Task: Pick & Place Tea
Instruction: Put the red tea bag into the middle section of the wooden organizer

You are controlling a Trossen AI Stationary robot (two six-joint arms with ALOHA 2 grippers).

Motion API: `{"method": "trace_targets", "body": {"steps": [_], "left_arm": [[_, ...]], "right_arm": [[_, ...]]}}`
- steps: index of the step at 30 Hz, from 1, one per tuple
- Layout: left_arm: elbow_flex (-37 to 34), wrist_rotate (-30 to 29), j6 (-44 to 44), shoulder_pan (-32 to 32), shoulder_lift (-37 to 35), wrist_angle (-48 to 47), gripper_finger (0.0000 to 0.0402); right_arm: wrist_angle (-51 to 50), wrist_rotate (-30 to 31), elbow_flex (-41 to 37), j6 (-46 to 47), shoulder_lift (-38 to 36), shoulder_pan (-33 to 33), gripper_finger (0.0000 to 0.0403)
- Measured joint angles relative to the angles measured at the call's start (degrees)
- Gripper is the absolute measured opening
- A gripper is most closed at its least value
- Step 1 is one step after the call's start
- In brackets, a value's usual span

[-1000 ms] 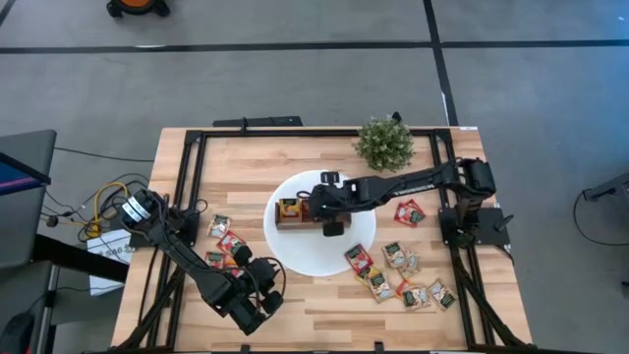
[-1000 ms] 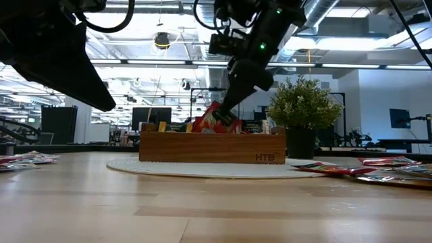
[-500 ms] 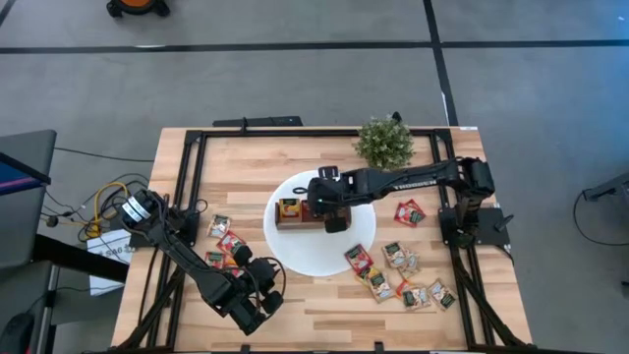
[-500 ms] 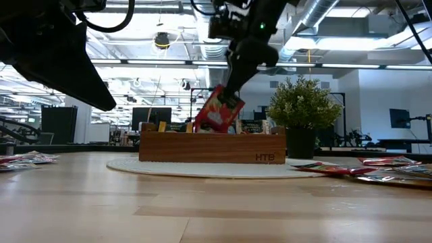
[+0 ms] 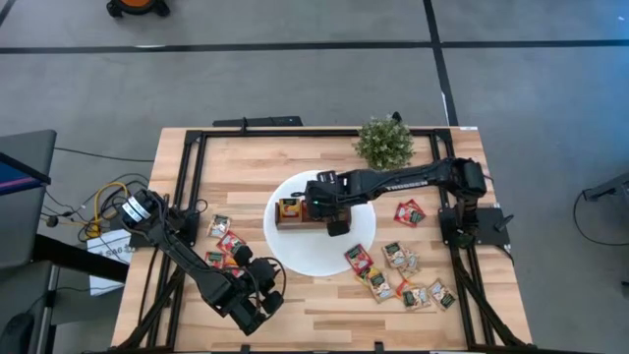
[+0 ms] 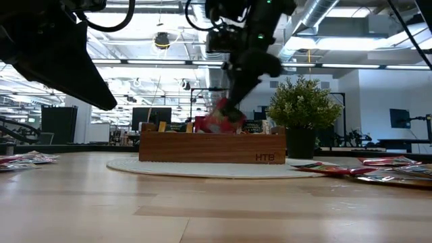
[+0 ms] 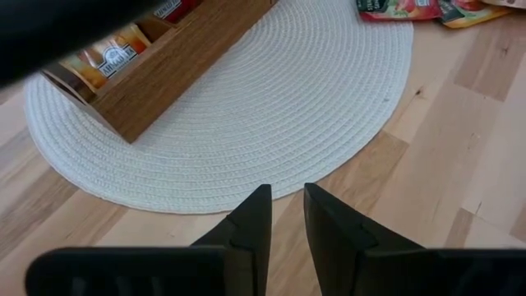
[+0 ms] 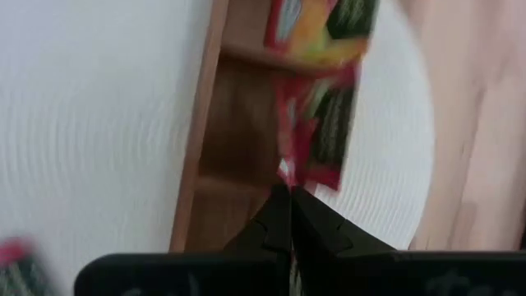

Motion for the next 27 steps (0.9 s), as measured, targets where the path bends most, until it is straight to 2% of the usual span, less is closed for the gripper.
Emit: {"method": "trace_targets", "body": {"steps": [8, 18, 21, 25, 27], "left_arm": [[0.0, -0.1, 0.2, 0.0, 0.0, 0.4, 0.0066], [0.0, -0.5, 0.2, 0.0, 0.0, 0.5, 0.0066], [0.0, -0.5, 0.2, 0.0, 0.0, 0.5, 0.0066], [0.0, -0.4, 0.2, 0.0, 0.0, 0.4, 0.0066], [0.0, -0.5, 0.2, 0.0, 0.0, 0.5, 0.0066]], "right_arm": [[3.5, 0.2, 0.1, 0.4, 0.9, -0.5, 0.0007], [5.2, 1.1, 0.1, 0.0, 0.9, -0.5, 0.0050], [5.4, 1.0, 0.1, -0.1, 0.9, -0.7, 0.0044], [5.0, 1.0, 0.1, -0.2, 0.3, -0.7, 0.0008], [5.0, 1.0, 0.1, -0.2, -0.6, -0.7, 0.0006]]}}
